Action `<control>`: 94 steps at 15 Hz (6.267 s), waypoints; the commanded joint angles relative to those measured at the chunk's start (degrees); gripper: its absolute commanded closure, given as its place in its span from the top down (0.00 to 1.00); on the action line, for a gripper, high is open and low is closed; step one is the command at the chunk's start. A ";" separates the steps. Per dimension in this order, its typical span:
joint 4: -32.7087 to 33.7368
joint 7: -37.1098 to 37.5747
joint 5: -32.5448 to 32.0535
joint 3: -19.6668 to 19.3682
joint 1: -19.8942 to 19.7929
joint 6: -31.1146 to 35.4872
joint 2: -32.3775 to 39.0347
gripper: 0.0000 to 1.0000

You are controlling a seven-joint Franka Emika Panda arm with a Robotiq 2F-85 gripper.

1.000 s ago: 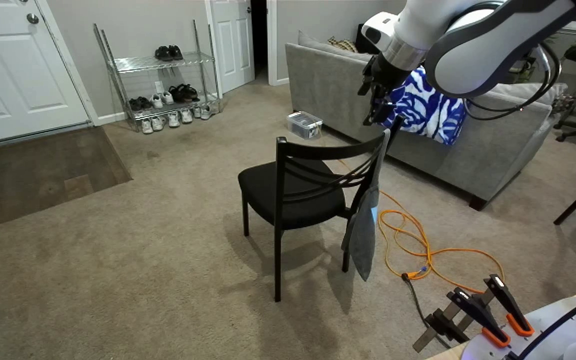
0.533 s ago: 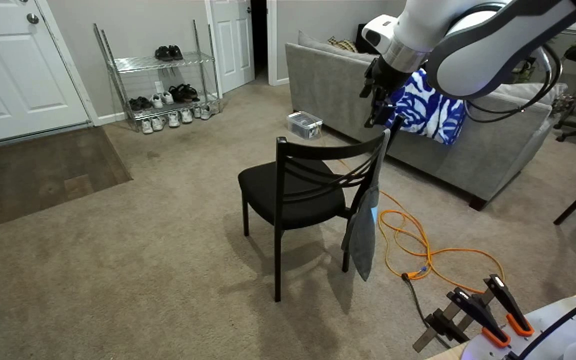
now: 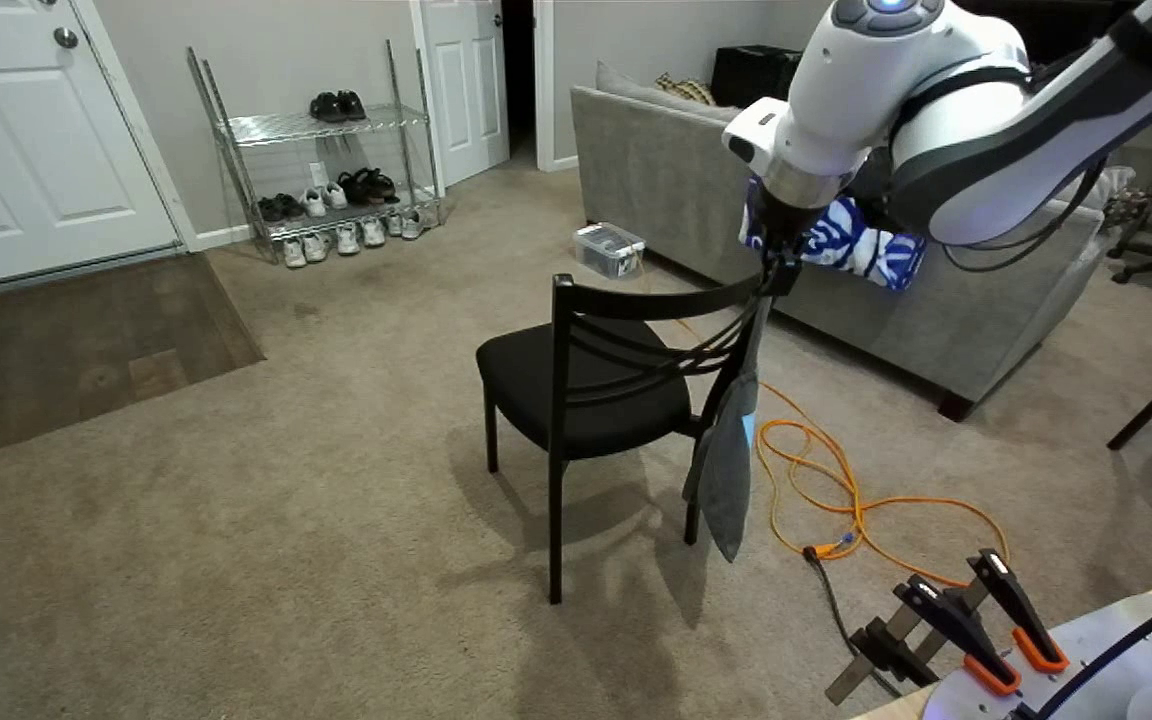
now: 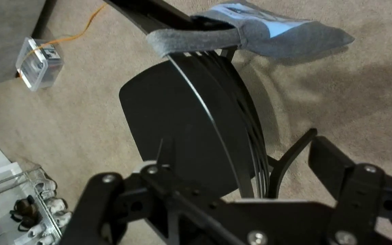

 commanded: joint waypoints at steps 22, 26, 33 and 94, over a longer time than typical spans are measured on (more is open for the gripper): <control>9.45 10.83 -40.74 -6.84 -7.29 30.59 12.86 1.00; 9.13 11.76 -40.04 -6.99 -7.13 27.69 12.68 1.00; 5.97 24.34 -40.22 -5.29 -3.62 6.75 7.28 1.00; 13.58 70.05 -52.63 9.26 10.67 -65.56 39.55 1.00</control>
